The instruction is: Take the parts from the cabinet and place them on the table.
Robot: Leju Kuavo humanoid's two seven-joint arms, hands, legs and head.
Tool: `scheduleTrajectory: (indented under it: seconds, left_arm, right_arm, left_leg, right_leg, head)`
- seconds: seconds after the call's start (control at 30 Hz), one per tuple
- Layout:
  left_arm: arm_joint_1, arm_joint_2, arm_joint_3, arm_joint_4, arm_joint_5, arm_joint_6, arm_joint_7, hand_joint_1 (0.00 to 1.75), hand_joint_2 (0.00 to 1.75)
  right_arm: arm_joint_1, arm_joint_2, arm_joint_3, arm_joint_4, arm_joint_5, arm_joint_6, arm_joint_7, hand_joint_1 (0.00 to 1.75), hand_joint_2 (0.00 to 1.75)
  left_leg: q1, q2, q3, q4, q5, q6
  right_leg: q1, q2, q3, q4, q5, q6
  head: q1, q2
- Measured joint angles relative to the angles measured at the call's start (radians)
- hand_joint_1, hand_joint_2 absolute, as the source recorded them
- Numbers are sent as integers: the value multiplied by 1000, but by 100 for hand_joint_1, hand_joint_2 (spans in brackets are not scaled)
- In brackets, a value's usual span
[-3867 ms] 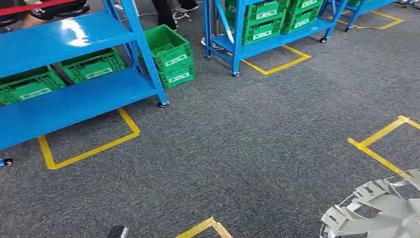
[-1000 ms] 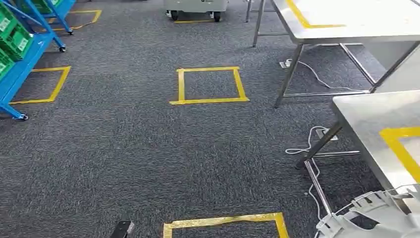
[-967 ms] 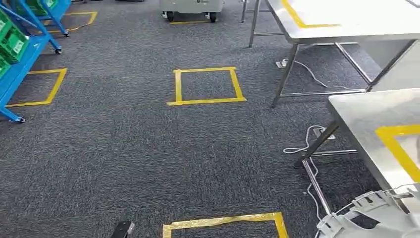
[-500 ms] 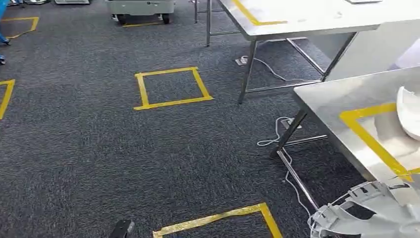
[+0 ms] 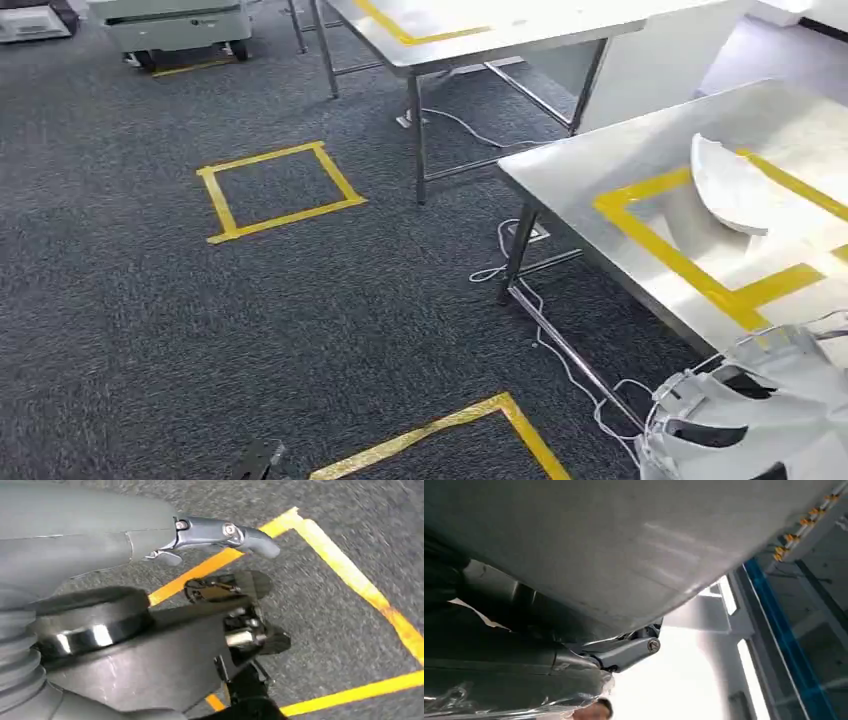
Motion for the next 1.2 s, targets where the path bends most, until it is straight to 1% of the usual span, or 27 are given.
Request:
scheduleTrajectory:
  seconds: [0.07, 0.1, 0.13, 0.2, 0.23, 0.27, 0.3, 0.37, 0.43, 0.47, 0.5, 0.53, 0.6, 0.63, 0.67, 0.73, 0.77, 0.8, 0.83, 0.93, 0.97, 1.0, 1.03, 1.1, 1.13, 1.17, 1.2]
  left_arm:
    - [3, 0, -3, 0, -1, 0, 2, 0, 175]
    - [5, 0, -5, 0, -1, 0, 2, 0, 175]
    - [7, 0, -5, 0, -1, 0, 2, 0, 175]
    - [6, 1, -6, 0, -1, 0, 2, 0, 175]
    - [5, 1, -6, 0, 0, 0, 2, 0, 175]
    - [6, 2, -6, 0, 2, 0, 2, 0, 175]
    - [7, 1, -6, 0, 3, 0, 2, 0, 175]
    - [7, 2, -6, 0, 4, 0, 2, 0, 175]
    - [6, 1, -6, 0, 2, 0, 2, 0, 175]
    - [4, 1, -6, 0, 0, 0, 2, 0, 175]
    - [5, 1, -6, 0, 0, 0, 1, 0, 175]
    - [7, 1, -6, 0, -1, 0, 1, 0, 175]
    - [10, 1, -6, 0, -3, 0, 2, 0, 175]
    - [10, 1, -6, 0, -5, 0, 2, 0, 175]
    - [9, 1, -7, 0, -5, 0, 2, 0, 175]
    - [8, -1, -7, 0, -4, 0, 2, 0, 175]
    - [8, -1, -7, 0, -4, 0, 2, 0, 175]
    - [9, 0, -7, 0, -2, 2, 2, 0, 175]
    - [8, 0, -7, 0, -1, 2, 2, 0, 175]
    - [6, -1, -7, 0, -3, 6, 2, 0, 175]
    - [5, -1, -7, 0, -3, 8, 2, 0, 175]
    - [5, -3, -7, 0, -2, 9, 2, 0, 175]
    - [7, -3, -7, 0, 0, 10, 2, 0, 175]
    - [11, -2, -6, 0, 1, 10, 2, 0, 175]
    - [13, -2, -6, 0, 3, 10, 2, 0, 175]
    - [13, -2, -5, 0, 3, 11, 2, 0, 175]
    - [13, -2, -5, 0, 3, 11, 1, 0, 175]
  right_arm:
    - [-54, -31, 26, 4, 14, -22, 27, 175, 175]
    - [-72, -47, 35, 5, 22, -32, 39, 175, 175]
    - [-90, -64, 43, 8, 28, -39, 50, 175, 175]
    - [-120, -88, 56, 10, 33, -45, 60, 175, 175]
    - [-135, -98, 62, 11, 34, -47, 62, 175, 175]
    - [-146, -109, 66, 13, 37, -49, 65, 175, 175]
    - [-160, -117, 69, 15, 38, -52, 68, 175, 175]
    - [-173, -134, 74, 17, 39, -56, 73, 175, 175]
    - [-176, -153, 75, 17, 39, -62, 83, 175, 175]
    - [-177, -161, 75, 18, 38, -62, 84, 175, 175]
    - [-190, -170, 76, 18, 38, -63, 85, 175, 175]
    - [-200, -172, 79, 19, 37, -63, 87, 175, 175]
    - [-201, -180, 82, 23, 32, -65, 96, 175, 175]
    - [-201, -183, 82, 25, 30, -65, 100, 175, 175]
    - [-202, -186, 82, 26, 30, -65, 103, 175, 175]
    - [-207, -201, 82, 27, 28, -66, 107, 175, 175]
    - [-212, -206, 81, 27, 28, -66, 107, 175, 175]
    - [-216, -208, 80, 27, 27, -70, 107, 175, 175]
    - [-210, -208, 79, 26, 27, -74, 106, 175, 175]
    - [-159, -209, 53, 23, 30, -80, 95, 175, 175]
    - [-140, -209, 40, 20, 27, -79, 87, 175, 175]
    - [-131, -209, 27, 16, 21, -78, 79, 175, 175]
    - [-123, -208, 19, 16, 14, -74, 74, 175, 175]
    - [-95, -207, 7, 16, 6, -66, 67, 175, 175]
    - [-78, -206, -2, 16, 3, -61, 66, 175, 175]
    - [-64, -205, -11, 16, 2, -57, 65, 175, 175]
    - [-53, -205, -20, 16, 2, -53, 64, 175, 175]
  left_leg:
    - [2, -32, -85, 165, -73, -3]
    - [2, -36, -123, 229, -89, -4]
    - [2, -40, -141, 248, -78, -2]
    - [3, -43, -116, 169, -1, 2]
    - [4, -53, -76, 77, 53, 5]
    - [9, -101, -40, -4, 90, 5]
    - [15, -153, -20, -55, 89, 9]
    - [10, -131, -22, -57, 82, 15]
    - [10, -104, -18, -66, 89, 32]
    - [12, -90, -15, -71, 93, 38]
    - [11, -78, -12, -73, 91, 43]
    - [8, -63, -12, -73, 90, 48]
    - [6, -34, -11, -73, 86, 51]
    - [5, -21, -10, -73, 85, 51]
    - [5, -11, -9, -73, 84, 50]
    - [5, 17, 0, -73, 76, 45]
    - [5, 29, 6, -73, 71, 42]
    - [-5, 36, 11, -70, 65, 34]
    - [-7, 42, 12, -68, 63, 28]
    - [-6, 75, 19, -74, 59, 16]
    - [-2, 50, 19, -67, 48, 6]
    - [0, 9, 6, -36, 26, 2]
    - [1, -13, -22, 24, -6, 0]
    - [1, -30, -107, 182, -70, -2]
    - [1, -32, -141, 236, -78, -1]
    - [1, -34, -149, 234, -57, 3]
    - [0, -40, -134, 186, -12, 8]
  right_leg:
    - [-1, 26, -5, 0, 2, -3]
    - [0, 40, -6, 0, 3, -4]
    - [0, 54, -6, 0, 3, -3]
    - [-1, 79, -5, 0, 4, -1]
    - [-3, 94, -5, 0, 6, 2]
    - [-5, 104, -7, 0, 6, 7]
    - [1, 117, -15, 9, 4, 15]
    - [-9, 140, -24, 0, 11, 30]
    - [-14, 165, -36, -9, 18, 46]
    - [-11, 119, -37, 5, 10, 45]
    - [-3, 57, -56, 45, -19, 46]
    - [-2, 29, -91, 119, -61, 50]
    - [-2, 13, -166, 280, -129, 53]
    - [-2, 11, -180, 308, -131, 55]
    - [-2, 10, -173, 295, -116, 56]
    - [-2, -5, -82, 135, -31, 54]
    - [-1, -36, -33, 51, 2, 53]
    - [12, -85, -9, 2, -4, 53]
    - [7, -61, -3, 2, 2, 36]
    - [11, -29, -13, 2, 1, 18]
    - [4, -16, -9, -1, 4, 12]
    - [2, -8, -9, -1, 4, 8]
    - [1, 2, -9, -1, 4, 4]
    - [1, 27, -9, -1, 3, 0]
    - [1, 42, -9, -1, 2, 0]
    - [2, 57, -8, -1, 2, 0]
    - [2, 73, -8, -1, 2, 0]
  head:
    - [-2, 0]
    - [-3, 0]
    - [-3, 0]
    - [-3, 0]
    - [-3, 0]
    - [-4, 0]
    - [-3, 0]
    - [-3, 0]
    - [-3, 0]
    - [-1, 0]
    - [9, 0]
    - [11, 0]
    - [11, 0]
    - [12, 0]
    - [12, 0]
    - [13, 0]
    - [13, 0]
    - [17, 0]
    - [14, 0]
    - [12, 0]
    - [12, 0]
    - [10, 0]
    - [10, 0]
    - [6, 0]
    - [6, 0]
    - [6, 0]
    - [6, 0]
